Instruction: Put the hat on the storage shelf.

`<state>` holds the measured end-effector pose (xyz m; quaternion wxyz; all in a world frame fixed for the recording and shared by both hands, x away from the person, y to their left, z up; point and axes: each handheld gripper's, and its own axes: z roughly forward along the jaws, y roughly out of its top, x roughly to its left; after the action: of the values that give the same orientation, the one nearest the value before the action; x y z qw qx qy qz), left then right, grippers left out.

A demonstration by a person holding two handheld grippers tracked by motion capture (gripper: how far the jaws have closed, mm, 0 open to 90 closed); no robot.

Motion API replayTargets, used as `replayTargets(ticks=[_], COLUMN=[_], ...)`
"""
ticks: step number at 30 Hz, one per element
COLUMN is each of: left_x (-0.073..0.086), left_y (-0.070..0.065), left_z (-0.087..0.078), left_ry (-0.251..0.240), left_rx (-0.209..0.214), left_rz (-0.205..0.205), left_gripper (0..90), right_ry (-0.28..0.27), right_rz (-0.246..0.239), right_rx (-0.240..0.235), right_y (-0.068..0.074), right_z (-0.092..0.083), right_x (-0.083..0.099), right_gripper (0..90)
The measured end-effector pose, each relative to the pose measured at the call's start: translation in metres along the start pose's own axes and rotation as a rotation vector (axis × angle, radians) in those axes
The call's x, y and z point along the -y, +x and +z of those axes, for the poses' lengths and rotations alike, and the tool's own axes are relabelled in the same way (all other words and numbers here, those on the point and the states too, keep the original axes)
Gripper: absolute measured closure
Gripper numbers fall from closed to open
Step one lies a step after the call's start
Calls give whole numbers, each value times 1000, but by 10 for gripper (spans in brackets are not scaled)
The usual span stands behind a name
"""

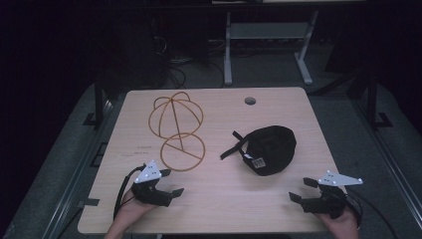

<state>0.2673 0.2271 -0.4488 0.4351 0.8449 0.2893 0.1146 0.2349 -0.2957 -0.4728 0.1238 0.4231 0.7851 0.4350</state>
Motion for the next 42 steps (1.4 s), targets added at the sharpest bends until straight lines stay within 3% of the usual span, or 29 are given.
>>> replayTargets(ticks=[12, 16, 23, 28, 34, 42], left_x=[-3, -9, -21, -39, -65, -100], left_y=[-8, -13, -21, -31, -39, -54], left_z=[6, 8, 17, 31, 43, 65], left_ry=[13, 9, -9, 9, -10, -17], left_rx=[35, 51, 84, 116, 158, 220], left_rz=[8, 38, 39, 87, 115, 166], left_gripper=[169, 170, 170, 171, 178, 178], right_ry=[1, 3, 1, -14, -27, -27], right_rz=[-16, -8, -14, 6, 20, 7], right_rx=[-6, -4, -6, -5, 2, -7], right_y=[2, 3, 1, -1, 0, 3], right_z=[-1, 0, 0, -2, -4, -4], right_x=[-1, -1, 0, 0, 0, -1], right_gripper=[164, 164, 160, 159, 159, 161])
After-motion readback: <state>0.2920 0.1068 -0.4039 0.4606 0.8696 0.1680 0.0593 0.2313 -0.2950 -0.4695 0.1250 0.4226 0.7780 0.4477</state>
